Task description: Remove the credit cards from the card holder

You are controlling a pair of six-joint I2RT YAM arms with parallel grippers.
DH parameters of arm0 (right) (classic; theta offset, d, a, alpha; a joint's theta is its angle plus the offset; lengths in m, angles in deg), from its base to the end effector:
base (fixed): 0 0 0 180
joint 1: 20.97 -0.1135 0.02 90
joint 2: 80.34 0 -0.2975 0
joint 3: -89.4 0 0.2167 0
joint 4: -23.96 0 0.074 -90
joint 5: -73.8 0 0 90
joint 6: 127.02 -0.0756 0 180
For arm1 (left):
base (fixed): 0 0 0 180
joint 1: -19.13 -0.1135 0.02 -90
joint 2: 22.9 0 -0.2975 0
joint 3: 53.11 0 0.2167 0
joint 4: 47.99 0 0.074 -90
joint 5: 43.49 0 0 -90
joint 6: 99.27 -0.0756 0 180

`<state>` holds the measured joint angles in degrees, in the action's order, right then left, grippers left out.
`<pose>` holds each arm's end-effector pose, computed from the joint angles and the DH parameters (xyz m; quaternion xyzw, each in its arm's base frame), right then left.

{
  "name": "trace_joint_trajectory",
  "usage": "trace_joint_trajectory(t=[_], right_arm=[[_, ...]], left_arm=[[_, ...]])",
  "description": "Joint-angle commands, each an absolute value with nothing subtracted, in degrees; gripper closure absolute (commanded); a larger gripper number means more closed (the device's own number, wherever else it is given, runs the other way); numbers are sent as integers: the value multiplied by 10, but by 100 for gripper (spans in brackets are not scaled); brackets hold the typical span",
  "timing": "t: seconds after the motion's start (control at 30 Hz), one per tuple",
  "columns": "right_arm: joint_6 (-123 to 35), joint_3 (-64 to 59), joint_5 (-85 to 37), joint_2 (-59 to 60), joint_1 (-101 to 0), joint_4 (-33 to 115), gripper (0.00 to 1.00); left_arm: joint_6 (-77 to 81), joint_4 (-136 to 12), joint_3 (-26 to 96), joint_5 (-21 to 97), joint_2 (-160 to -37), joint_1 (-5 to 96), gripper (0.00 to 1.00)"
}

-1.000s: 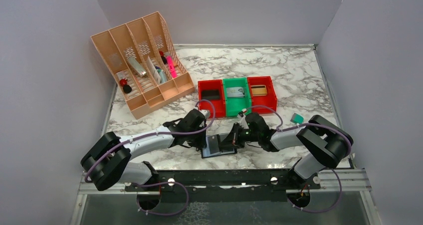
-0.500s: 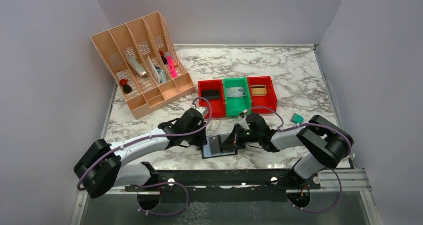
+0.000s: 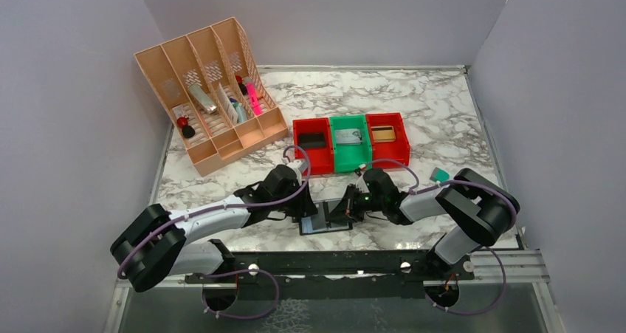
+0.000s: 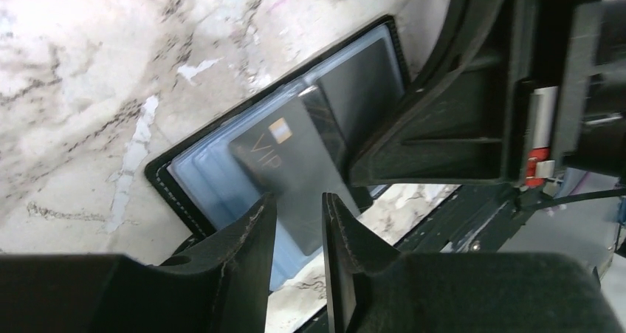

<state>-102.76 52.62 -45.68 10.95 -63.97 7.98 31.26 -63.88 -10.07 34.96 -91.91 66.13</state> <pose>0.1662 0.2058 0.1474 0.0634 0.8758 0.4748 0.0583 0.1380 -0.1701 0.1976 0.0922 0.9047 -0.3470 0.2295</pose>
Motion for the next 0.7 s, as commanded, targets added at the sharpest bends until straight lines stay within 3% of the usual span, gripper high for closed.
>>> trace_joint_trajectory(t=[0.0, 0.27, 0.4, 0.67], right_arm=[[-1021, 529, -461, 111, -636, 95, 99], [-1020, 535, -464, 108, -636, 80, 97], [-1021, 537, -463, 108, -636, 59, 88], [-1002, 514, -445, 108, -633, 68, 74]], left_arm=[[315, -610, -117, 355, -934, 663, 69], [313, -615, -133, 356, -975, 664, 78], [300, -656, -122, 382, -982, 670, 87], [286, -689, -125, 399, -971, 670, 88]])
